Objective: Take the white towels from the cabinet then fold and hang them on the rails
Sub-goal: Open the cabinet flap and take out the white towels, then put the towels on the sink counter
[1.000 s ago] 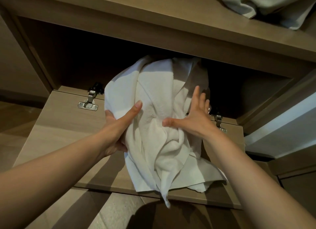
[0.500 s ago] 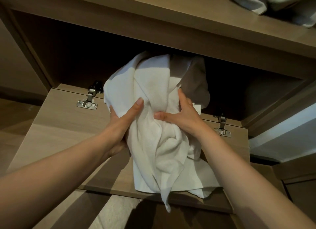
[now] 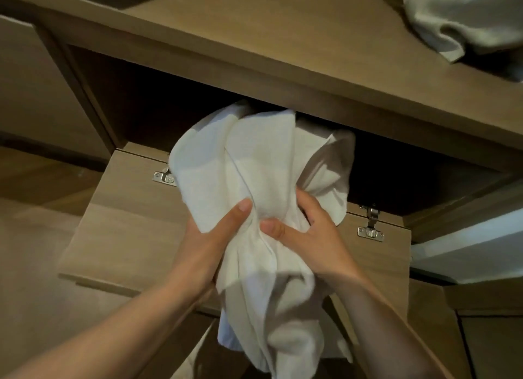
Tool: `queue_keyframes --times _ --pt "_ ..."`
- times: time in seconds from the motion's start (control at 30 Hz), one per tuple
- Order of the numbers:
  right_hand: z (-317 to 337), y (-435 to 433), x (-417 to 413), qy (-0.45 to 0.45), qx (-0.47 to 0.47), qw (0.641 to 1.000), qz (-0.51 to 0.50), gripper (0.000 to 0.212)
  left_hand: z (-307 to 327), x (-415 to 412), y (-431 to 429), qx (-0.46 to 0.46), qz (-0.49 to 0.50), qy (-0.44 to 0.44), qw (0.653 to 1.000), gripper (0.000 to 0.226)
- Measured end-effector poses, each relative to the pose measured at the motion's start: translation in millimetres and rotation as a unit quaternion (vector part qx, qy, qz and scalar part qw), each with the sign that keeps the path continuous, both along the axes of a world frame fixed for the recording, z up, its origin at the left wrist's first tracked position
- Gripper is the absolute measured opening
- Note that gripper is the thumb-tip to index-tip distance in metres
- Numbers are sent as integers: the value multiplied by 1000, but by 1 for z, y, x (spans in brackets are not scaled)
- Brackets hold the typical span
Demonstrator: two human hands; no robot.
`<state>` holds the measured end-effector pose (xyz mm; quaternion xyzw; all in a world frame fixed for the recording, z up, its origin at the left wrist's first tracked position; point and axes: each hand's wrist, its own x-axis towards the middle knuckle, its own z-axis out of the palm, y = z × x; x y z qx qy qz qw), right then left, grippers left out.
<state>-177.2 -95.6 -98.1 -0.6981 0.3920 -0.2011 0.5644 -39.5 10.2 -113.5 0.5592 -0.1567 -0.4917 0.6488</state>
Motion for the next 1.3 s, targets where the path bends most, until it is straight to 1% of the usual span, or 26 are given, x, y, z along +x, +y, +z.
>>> queue_keyframes --times 0.07,0.13,0.2,0.27,0.33,0.43,0.5,0.63,0.7,0.83,0.9,1.07,1.1,1.17,1.23,1.3 --pt "27 13 -2 22 19 999 12 59 25 -4 16 41 15 -14 999 87" --pt "55 24 -4 41 57 997 17 69 53 -7 34 71 31 -5 997 89" --pt "86 42 -6 63 77 995 20 82 85 -13 57 88 38 5 995 85" --pt "122 65 -8 88 67 993 44 93 126 -19 82 91 41 27 995 78" --pt "165 89 -11 117 64 989 62 97 177 -28 108 73 49 48 995 65" --pt "238 117 -15 123 75 987 69 88 258 -35 138 49 57 55 996 55" --pt "296 131 -16 119 91 986 70 85 317 -39 152 61 62 54 995 50" --pt "418 139 -14 94 103 985 98 66 434 -41 164 104 117 21 987 53" --pt "479 137 -11 92 100 986 100 62 494 -37 165 92 101 -3 991 57" --pt "600 131 -5 52 57 992 98 70 604 -29 164 49 93 -26 994 69" --pt "658 129 -3 36 29 993 105 66 651 -28 161 15 96 -57 994 75" --pt "779 120 -10 -1 -55 994 97 69 758 -27 146 -49 114 -140 982 78" --pt "799 118 -12 -7 -75 993 94 67 775 -27 143 -59 113 -147 981 81" --pt "833 116 -20 -23 -108 990 89 57 805 -29 136 -74 107 -167 977 87" --pt "864 111 -23 -43 -133 986 89 48 833 -30 128 -92 111 -205 968 91" --pt "889 104 -25 -64 -156 981 91 45 857 -29 118 -104 120 -214 964 96"
